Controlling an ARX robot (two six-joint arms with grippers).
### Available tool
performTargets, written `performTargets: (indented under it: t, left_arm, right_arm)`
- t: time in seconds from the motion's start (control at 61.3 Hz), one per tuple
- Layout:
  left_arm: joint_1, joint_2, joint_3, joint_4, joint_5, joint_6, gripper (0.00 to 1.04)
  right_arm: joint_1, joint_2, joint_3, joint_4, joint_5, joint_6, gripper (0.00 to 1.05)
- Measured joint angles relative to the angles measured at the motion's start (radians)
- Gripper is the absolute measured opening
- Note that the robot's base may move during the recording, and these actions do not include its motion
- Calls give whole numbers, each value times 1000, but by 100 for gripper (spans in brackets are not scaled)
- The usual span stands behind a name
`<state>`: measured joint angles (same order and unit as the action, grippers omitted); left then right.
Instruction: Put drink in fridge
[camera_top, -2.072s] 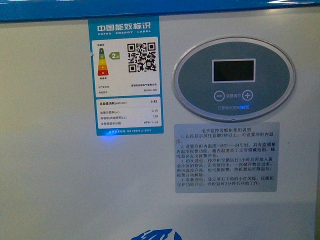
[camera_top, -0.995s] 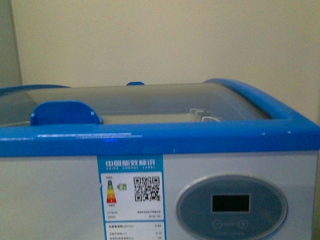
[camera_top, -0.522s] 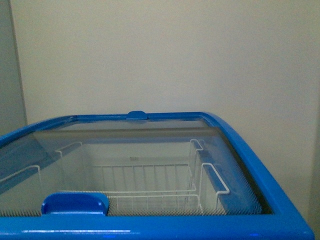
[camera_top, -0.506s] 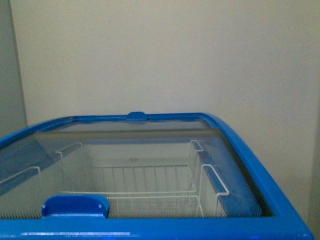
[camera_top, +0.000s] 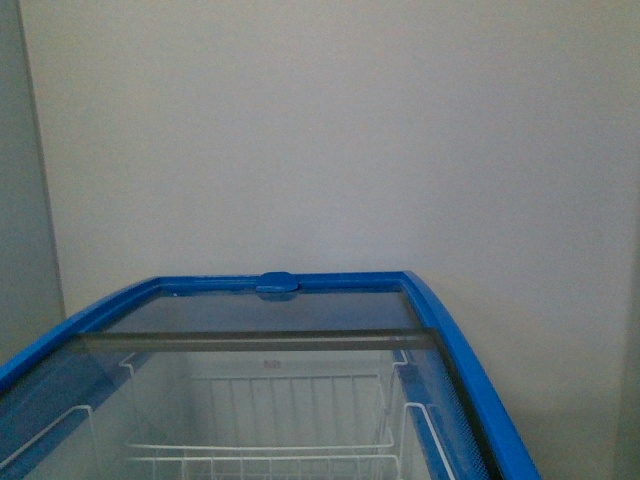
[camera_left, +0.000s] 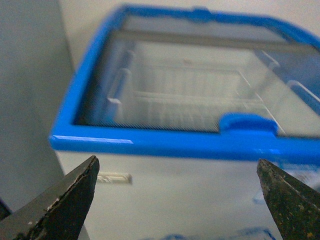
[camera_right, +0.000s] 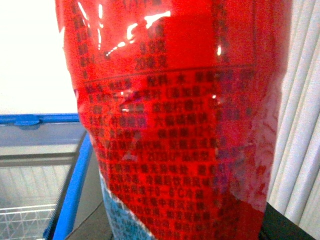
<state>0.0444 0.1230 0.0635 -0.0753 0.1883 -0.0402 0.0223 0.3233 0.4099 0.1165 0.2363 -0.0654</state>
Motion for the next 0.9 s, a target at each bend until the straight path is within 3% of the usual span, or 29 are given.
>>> performTargets:
  t: [0.228,0.375,0.489,0.538,0.636,0.897]
  left_arm:
    - [-7,566,66,431,256,188,97]
    - [16,908,177,719,476,536,97]
    - [42,1095,297,616,623,904,97]
    - [49,1164,355,503,640,1079,97]
    - [50,1242,429,418,638,1277,97]
    - [30,1352,578,370,622,1457,97]
  right_arm:
    - [1,0,0,0,0,0,39]
    - [1,0,0,0,-1,0,39]
    - [1,0,0,0,-1,0,39]
    - [1,0,0,0,-1,0,39]
    - [1,0,0,0,-1,0,39]
    - [1,0,0,0,-1,0,39]
